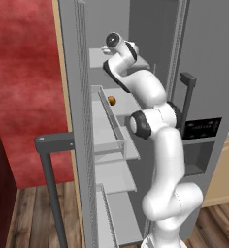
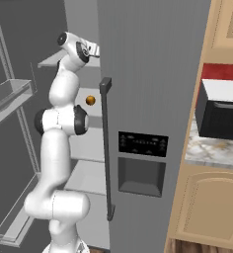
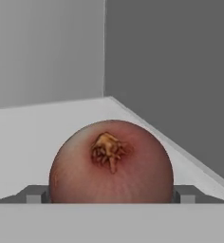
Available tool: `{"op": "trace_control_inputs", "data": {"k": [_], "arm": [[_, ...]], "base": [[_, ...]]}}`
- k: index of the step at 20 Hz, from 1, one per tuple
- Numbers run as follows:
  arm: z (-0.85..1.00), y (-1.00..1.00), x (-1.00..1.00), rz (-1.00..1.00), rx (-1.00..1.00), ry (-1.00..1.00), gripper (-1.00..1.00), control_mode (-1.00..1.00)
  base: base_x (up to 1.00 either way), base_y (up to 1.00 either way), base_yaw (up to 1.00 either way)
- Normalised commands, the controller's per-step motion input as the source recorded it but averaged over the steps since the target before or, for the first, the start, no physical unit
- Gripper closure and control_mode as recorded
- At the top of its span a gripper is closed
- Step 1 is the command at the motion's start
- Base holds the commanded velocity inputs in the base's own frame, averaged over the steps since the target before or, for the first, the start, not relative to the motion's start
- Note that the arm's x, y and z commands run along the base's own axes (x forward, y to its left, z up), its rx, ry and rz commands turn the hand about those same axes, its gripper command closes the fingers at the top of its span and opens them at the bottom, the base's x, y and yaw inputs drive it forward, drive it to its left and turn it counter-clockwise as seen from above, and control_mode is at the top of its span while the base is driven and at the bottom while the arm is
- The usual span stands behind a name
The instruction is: Move the mango and onion from the top shelf to the second highest shelf to make space. Then, place the pitcher from the counter on the cleared top shelf.
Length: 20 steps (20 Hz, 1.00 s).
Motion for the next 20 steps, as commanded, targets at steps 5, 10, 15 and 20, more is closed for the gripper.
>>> {"op": "trace_control_inputs", "data": {"k": [5, 10, 15, 20], "arm": [[0.0, 0.02, -0.86, 0.03, -0.01, -0.02, 1.0, -1.0], [0.0, 0.03, -1.0, 0.08, -0.03, -0.01, 1.0, -1.0], [0.0, 0.0, -1.0, 0.09, -0.02, 0.0, 1.0, -1.0], [-0.02, 0.0, -1.0, 0.12, 0.0, 0.0, 1.0, -1.0]], "base": [[0.0, 0.0, 0.0], [0.0, 0.0, 0.0], [0.0, 0.0, 0.0], [0.0, 0.0, 0.0]]}}
